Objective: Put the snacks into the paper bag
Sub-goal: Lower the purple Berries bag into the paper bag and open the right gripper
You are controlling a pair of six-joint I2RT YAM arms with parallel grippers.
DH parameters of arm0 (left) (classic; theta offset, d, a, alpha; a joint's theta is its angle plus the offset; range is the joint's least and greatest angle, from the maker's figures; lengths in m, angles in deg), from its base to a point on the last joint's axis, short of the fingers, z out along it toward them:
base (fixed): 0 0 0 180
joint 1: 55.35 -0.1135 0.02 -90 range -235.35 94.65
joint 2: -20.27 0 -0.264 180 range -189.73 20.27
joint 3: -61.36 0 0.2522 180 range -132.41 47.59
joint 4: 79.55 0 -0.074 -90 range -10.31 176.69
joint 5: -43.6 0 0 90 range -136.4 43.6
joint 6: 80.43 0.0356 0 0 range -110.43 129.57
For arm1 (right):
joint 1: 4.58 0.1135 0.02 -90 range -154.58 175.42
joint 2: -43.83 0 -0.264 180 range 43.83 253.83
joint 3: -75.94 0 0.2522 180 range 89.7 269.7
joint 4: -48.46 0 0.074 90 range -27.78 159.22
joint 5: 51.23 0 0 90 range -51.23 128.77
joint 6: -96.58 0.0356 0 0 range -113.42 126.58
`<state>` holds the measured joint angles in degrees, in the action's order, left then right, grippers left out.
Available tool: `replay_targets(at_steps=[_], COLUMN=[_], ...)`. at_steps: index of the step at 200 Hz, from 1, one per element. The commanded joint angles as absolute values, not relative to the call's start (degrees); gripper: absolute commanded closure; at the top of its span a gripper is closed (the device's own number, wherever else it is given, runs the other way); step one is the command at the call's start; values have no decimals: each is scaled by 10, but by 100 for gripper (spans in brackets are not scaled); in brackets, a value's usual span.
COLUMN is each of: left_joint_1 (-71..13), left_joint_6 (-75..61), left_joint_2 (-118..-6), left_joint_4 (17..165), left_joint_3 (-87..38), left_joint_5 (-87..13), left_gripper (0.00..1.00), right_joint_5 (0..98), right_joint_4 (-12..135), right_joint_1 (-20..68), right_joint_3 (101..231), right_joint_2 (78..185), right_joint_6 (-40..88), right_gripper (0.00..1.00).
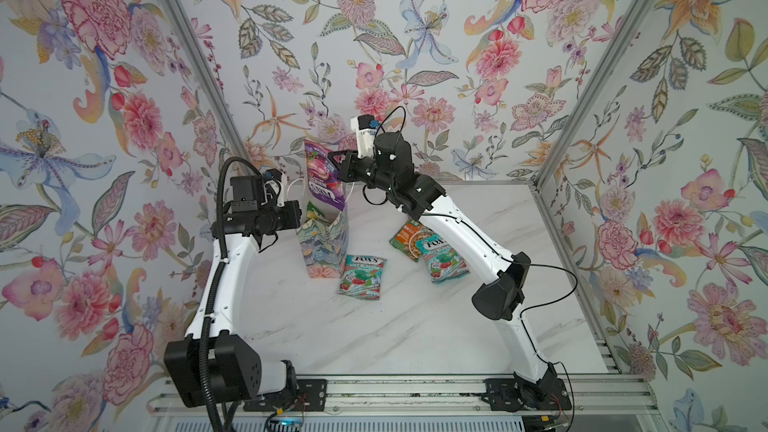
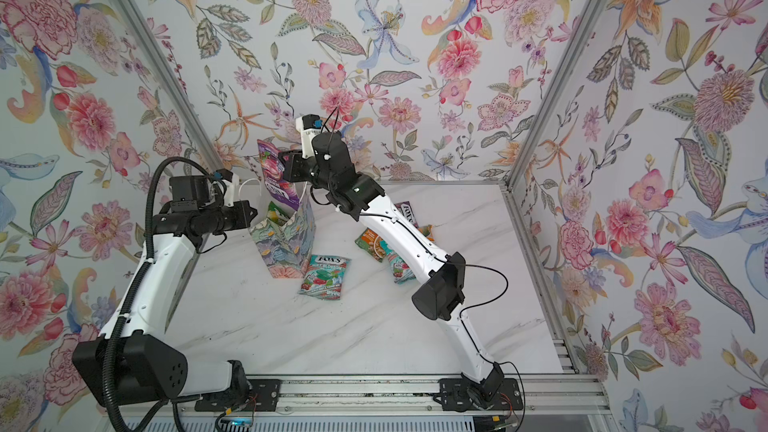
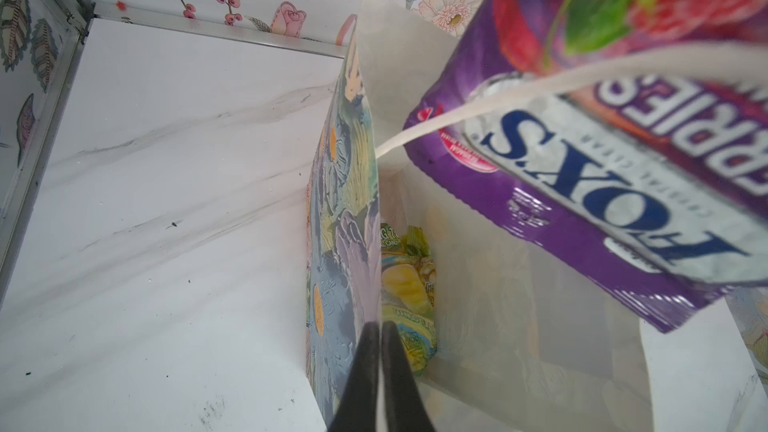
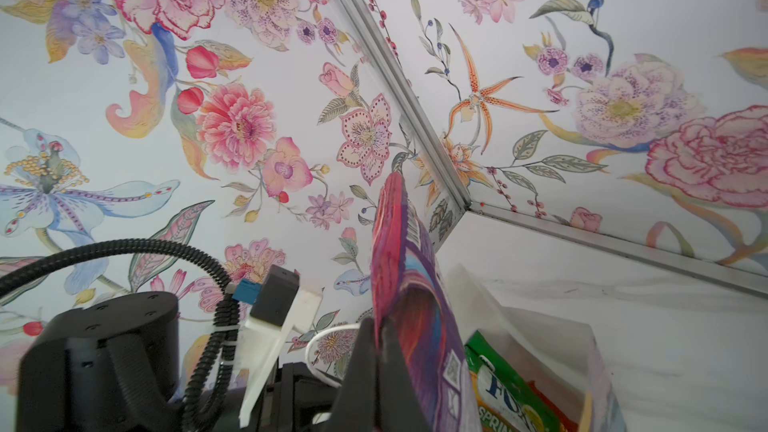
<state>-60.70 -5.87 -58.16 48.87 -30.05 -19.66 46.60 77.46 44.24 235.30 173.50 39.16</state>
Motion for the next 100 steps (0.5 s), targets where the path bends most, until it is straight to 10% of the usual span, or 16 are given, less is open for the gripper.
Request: replay_targets(at_steps=[1,100], left_joint_1=[-603,-604], left_joint_6=[-59,-59], left_joint_2=[-585,-591], left_joint_4=[482,484], left_joint_3=[-314,-321], left_joint_5=[-186,-185], left_gripper=[98,98], right_joint_5=[431,567], right_joint_4=[731,762], right_joint_1=[449,453], right_joint_3=[2375,2359], right_joint_2=[1743,1742], right_joint_6=[412,398], right_gripper=[100,100])
